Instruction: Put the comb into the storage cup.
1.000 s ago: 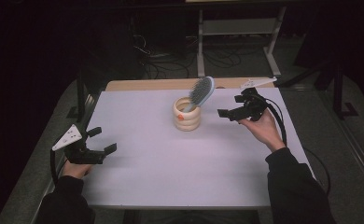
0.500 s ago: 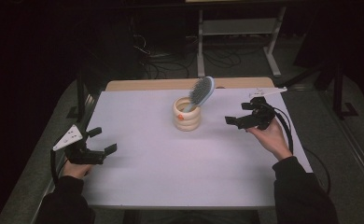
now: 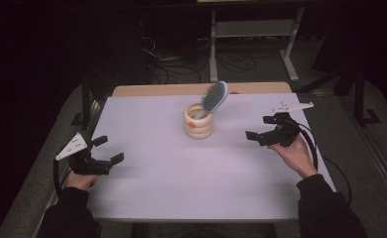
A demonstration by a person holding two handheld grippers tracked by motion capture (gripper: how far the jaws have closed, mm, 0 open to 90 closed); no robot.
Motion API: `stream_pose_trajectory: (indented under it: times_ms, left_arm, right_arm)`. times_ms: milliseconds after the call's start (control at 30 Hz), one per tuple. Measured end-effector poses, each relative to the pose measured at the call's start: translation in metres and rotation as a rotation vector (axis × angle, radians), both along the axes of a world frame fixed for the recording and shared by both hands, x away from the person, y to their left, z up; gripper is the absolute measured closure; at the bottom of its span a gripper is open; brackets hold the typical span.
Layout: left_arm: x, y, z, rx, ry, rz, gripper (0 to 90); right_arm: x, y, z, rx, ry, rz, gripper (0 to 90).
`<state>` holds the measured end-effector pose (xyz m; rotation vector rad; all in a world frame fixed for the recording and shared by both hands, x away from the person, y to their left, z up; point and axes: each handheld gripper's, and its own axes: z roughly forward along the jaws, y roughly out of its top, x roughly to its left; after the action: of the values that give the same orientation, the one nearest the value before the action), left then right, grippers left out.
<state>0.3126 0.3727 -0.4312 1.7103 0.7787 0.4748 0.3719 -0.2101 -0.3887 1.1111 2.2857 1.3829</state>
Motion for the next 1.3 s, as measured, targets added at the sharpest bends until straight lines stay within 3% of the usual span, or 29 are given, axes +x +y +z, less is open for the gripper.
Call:
stream_pose_trajectory:
  times_ms: [600,967,1300]
  left_arm:
    - [0.000,0.003,-0.002,0.002,0.012,0.014,0.0]
    - [0.000,0.005,-0.003,0.000,0.017,0.014,0.0]
    - [0.000,0.005,-0.005,-0.004,0.026,0.016,0.0]
  right_arm:
    - [-0.029,-0.019,-0.020,0.000,-0.024,-0.028,0.0]
    - [-0.047,-0.030,-0.029,0.032,-0.037,-0.039,0.0]
    - [-0.062,-0.039,-0.040,0.003,-0.023,-0.055,0.0]
